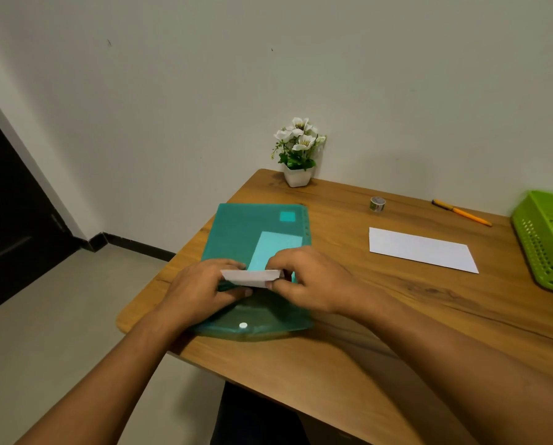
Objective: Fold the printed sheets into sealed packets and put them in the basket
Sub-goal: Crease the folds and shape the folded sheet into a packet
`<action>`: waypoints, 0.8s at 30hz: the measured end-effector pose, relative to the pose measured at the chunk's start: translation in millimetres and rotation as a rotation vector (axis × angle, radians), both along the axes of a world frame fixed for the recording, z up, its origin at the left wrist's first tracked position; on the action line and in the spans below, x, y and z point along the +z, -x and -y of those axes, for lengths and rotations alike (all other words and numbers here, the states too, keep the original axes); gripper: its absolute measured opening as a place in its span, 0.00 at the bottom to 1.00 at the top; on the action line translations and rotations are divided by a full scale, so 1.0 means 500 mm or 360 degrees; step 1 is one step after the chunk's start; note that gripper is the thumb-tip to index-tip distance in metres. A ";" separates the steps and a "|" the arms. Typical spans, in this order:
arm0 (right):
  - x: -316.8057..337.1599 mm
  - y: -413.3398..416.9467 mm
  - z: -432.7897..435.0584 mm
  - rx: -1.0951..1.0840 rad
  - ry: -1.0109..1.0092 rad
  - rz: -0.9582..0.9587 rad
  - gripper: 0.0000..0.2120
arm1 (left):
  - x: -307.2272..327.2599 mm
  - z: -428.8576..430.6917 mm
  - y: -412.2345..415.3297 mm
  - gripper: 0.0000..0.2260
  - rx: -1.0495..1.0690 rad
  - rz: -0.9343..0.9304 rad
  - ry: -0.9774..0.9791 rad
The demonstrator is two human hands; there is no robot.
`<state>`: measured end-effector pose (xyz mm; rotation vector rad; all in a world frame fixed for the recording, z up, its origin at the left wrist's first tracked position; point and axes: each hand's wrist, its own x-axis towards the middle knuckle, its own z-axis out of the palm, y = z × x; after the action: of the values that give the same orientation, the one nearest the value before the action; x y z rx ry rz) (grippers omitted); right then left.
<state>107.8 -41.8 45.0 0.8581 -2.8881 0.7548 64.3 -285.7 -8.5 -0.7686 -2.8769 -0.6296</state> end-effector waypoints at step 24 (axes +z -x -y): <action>0.236 0.010 -0.111 -0.0278 0.1076 -0.0584 0.08 | 0.087 -0.008 0.056 0.34 -0.0036 0.0526 0.0169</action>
<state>102.6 13.8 162.9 0.5679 -2.1261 1.2769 36.3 -281.5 34.8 -0.7770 -3.2291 -0.6675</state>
